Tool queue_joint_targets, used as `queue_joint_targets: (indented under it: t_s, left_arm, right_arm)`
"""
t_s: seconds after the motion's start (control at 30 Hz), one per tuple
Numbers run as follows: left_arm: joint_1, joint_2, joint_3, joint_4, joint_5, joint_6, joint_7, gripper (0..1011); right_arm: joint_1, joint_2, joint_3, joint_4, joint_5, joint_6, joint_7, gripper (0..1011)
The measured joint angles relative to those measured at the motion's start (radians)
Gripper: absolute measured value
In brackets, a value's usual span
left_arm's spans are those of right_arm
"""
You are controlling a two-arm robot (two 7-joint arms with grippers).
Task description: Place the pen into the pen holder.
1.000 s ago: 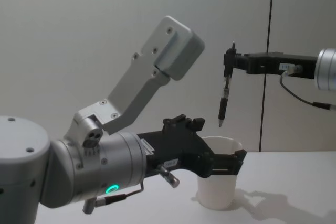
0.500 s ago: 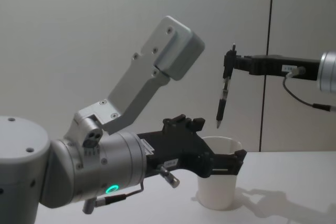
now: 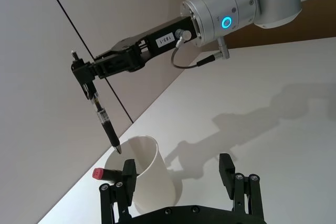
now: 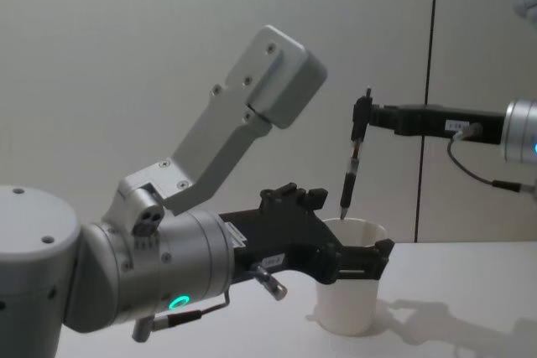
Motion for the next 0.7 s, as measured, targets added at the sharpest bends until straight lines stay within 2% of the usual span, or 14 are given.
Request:
queue_joint_targets:
  t_s: [0.37, 0.7]
  left_arm:
    - [0.000, 0.000, 0.000, 0.000, 0.000, 0.000, 0.000, 1000]
    - [0.000, 0.000, 0.000, 0.000, 0.000, 0.000, 0.000, 1000]
  right_arm:
    - [0.062, -0.020, -0.019, 0.150, 0.002, -0.058, 0.022, 130]
    - [0.101, -0.040, -0.041, 0.259, -0.003, -0.116, 0.009, 130]
